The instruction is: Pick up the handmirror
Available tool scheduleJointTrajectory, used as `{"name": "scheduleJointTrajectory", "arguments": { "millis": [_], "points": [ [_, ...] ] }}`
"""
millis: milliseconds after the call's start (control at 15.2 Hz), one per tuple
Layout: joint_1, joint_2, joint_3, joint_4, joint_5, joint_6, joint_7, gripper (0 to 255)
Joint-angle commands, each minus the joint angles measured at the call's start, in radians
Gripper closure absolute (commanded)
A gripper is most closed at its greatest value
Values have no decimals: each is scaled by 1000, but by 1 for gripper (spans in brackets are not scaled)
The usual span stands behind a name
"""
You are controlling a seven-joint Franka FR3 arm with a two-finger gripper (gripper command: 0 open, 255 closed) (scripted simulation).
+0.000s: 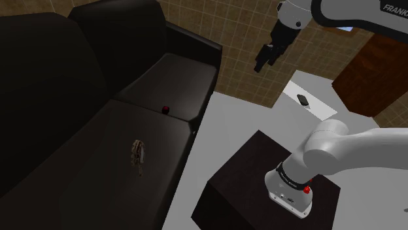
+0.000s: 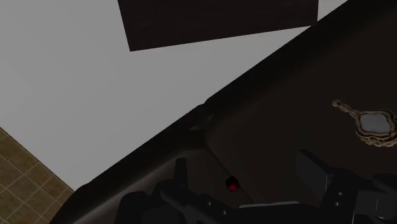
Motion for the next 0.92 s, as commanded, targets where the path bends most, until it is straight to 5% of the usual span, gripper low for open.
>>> {"name": "scheduleJointTrajectory", "arguments": {
  "millis": [0, 858],
  "points": [
    [0, 0, 0, 0, 0, 0, 0, 0],
    [57, 113, 235, -210, 133, 390, 302, 0]
  ]
}}
